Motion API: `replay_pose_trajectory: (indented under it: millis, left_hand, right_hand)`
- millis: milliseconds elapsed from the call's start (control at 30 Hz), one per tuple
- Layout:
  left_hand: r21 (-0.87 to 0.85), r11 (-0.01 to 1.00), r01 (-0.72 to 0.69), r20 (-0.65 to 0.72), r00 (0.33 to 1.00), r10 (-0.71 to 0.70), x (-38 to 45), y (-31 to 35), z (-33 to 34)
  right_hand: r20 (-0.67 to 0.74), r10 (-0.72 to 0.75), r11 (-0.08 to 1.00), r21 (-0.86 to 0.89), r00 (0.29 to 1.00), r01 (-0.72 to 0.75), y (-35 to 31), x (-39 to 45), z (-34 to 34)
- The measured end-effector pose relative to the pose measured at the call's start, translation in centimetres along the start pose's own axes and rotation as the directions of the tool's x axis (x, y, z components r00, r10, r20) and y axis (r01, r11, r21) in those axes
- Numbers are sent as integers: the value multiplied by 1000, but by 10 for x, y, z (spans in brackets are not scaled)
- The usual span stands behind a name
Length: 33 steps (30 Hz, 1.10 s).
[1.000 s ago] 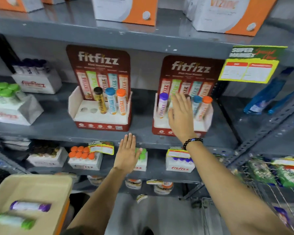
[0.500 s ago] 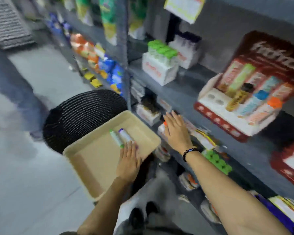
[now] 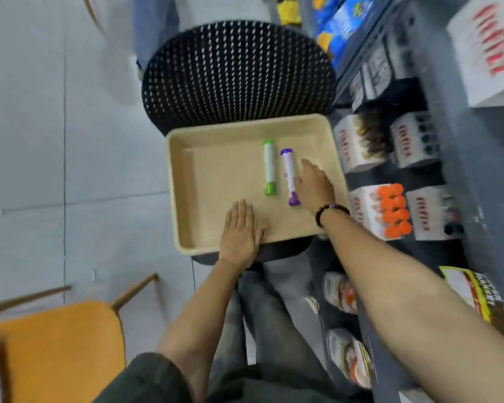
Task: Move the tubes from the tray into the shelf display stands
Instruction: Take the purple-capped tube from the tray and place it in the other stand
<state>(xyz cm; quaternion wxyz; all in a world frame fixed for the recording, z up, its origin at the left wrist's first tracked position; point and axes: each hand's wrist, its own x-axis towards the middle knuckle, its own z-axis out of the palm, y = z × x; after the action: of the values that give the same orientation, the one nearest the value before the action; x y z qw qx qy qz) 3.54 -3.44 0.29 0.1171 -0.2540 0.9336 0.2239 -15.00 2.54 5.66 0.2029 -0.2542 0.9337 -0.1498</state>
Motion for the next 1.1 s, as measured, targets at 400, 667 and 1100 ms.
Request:
replay_pose_trajectory:
  millis: [400,667,1100]
  left_hand:
    - [17,997,75,-39,996,-74,1,3,8]
    - [-4,996,91,-44,995,-92,1,4,7]
    - [126,992,-10,96,995,-2,-2,2,-5]
  right_hand:
    - [107,83,993,72,991,-91,0,76,34]
    - [117,25,997,70,993,-33,2,83,36]
    - [88,9,944,328,996,-38,36,17,-70]
